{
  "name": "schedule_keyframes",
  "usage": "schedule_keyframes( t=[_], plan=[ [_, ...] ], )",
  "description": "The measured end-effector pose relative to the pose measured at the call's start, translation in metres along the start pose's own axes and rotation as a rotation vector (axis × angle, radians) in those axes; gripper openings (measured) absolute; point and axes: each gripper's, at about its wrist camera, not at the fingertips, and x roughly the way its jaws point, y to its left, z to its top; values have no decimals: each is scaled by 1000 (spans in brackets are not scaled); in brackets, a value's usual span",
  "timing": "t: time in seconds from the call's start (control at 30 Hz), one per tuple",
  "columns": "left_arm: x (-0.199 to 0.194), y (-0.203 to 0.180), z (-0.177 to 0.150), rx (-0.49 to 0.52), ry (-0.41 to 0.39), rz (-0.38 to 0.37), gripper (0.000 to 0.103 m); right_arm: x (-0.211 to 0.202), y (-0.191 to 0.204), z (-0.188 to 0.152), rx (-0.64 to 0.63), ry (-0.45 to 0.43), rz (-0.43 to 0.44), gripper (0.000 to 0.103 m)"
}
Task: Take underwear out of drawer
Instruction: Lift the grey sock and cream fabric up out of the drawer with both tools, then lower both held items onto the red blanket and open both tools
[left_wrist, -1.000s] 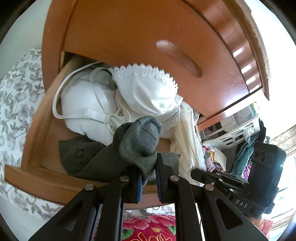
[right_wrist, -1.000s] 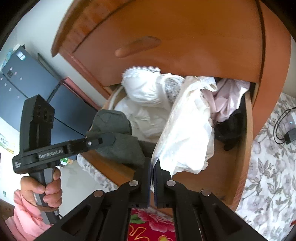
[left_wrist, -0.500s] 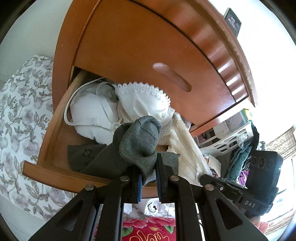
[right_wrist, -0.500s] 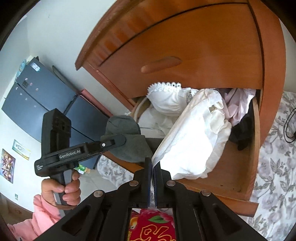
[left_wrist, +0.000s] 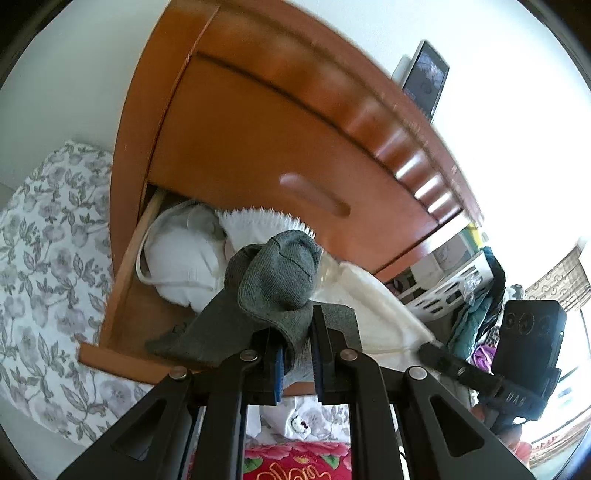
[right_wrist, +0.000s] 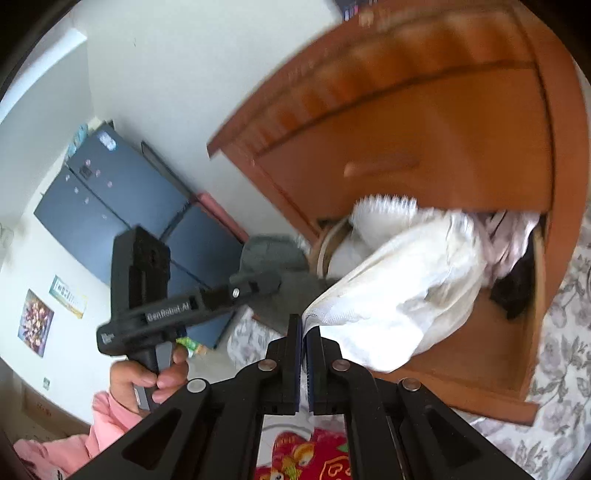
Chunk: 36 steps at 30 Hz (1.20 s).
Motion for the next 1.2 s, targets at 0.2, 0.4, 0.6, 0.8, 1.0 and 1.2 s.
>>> schedule_keyframes(
  t=[0.2,0.4,0.6,0.8,1.0,1.2],
  plan=[
    [-24,-18,16,39,-71,-14,12,-45,11,29,-16,-135,3,2],
    [-49,-39,15,87,-118,-51,12,-83,30,44,-60,-214,-14,2],
    [-76,-66,13,147,-162,-89,12,-121,45,45,-97,-289,-7,2],
    [-103,-93,5,210,-202,-133,12,-161,66,42,-151,-358,4,2],
    [-121,-119,-9,271,-224,-167,13,-200,86,30,-195,-422,0,2],
    [-137,-135,-23,314,-241,-188,13,-235,99,14,-225,-480,-13,2]
  ],
)
